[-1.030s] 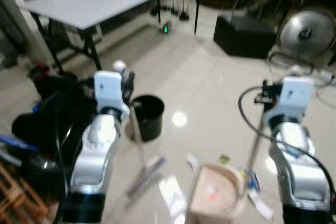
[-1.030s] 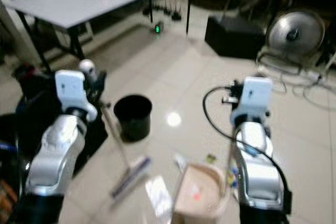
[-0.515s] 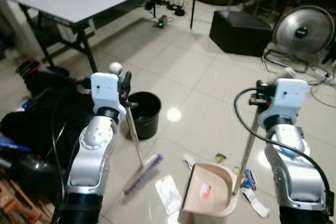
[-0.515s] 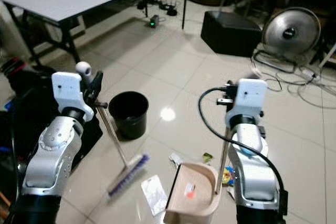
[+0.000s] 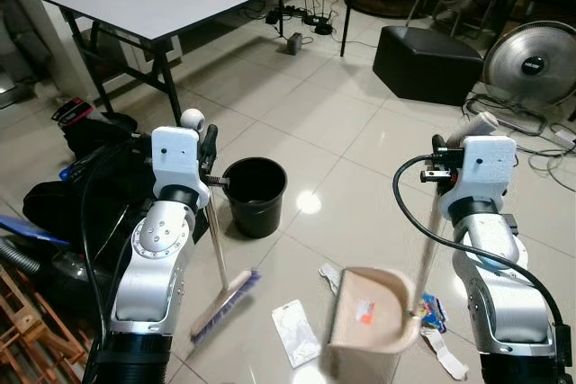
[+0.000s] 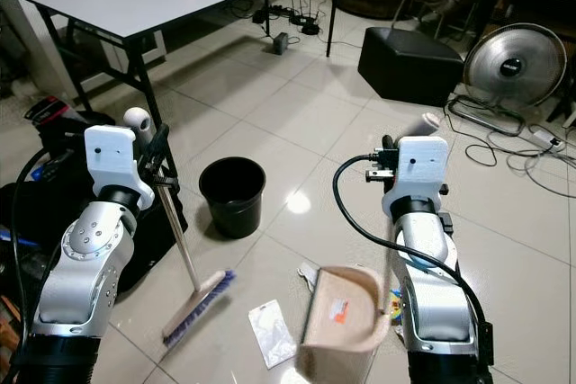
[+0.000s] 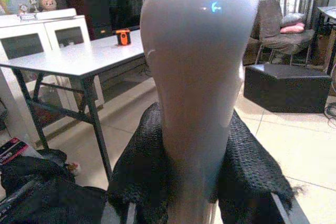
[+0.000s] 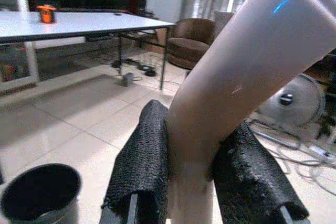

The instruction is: Sweep floor

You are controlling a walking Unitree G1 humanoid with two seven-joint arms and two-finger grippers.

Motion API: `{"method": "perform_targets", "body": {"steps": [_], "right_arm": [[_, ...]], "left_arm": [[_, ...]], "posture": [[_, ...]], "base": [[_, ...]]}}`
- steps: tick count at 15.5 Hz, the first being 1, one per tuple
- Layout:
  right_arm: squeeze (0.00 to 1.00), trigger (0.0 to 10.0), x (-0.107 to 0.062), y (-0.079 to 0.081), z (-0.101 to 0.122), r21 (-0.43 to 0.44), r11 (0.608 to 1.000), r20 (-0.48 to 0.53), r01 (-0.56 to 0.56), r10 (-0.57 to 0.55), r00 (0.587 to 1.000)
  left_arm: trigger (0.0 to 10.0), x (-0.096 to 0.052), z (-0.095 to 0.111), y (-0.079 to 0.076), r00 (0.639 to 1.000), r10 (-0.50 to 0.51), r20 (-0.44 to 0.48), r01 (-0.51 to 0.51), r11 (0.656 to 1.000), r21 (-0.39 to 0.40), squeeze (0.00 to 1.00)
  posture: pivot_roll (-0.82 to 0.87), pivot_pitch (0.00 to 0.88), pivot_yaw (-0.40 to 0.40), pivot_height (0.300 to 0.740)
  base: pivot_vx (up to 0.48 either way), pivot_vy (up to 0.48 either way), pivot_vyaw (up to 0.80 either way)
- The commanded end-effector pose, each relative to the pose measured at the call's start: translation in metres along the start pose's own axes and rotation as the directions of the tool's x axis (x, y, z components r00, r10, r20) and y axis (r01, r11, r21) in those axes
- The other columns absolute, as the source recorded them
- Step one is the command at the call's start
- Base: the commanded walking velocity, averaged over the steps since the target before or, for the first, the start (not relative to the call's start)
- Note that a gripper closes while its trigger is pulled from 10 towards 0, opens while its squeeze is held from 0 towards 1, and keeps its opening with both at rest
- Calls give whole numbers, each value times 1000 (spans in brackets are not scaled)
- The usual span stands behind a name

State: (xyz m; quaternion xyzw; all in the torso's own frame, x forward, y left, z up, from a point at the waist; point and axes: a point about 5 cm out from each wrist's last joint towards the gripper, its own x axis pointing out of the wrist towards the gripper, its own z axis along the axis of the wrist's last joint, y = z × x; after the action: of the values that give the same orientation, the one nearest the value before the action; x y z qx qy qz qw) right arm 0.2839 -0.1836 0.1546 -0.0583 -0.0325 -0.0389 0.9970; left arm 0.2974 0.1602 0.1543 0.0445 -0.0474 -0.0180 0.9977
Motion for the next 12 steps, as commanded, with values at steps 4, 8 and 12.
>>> {"method": "perform_targets", "body": {"steps": [4, 8, 12], "right_arm": [[0, 10000, 15, 3, -11, -25, 998, 8, -55, 56, 998], [0, 10000, 32, 6, -12, -65, 994, 48, -90, 93, 994], [0, 10000, 35, 19, -23, -116, 978, 64, -171, 179, 982]], "left_arm": [[10000, 10, -3, 6, 998, 57, -1, -57, 997, 42, 0], [10000, 18, -12, 4, 997, 73, -2, -73, 997, 37, 0], [10000, 23, -18, 11, 992, 122, 20, -123, 991, 55, 0]], "posture": [[41, 39, 0, 740], [37, 153, 5, 740], [97, 230, 33, 740]], "base": [[0, 0, 0], [0, 0, 0], [0, 0, 0]]}}
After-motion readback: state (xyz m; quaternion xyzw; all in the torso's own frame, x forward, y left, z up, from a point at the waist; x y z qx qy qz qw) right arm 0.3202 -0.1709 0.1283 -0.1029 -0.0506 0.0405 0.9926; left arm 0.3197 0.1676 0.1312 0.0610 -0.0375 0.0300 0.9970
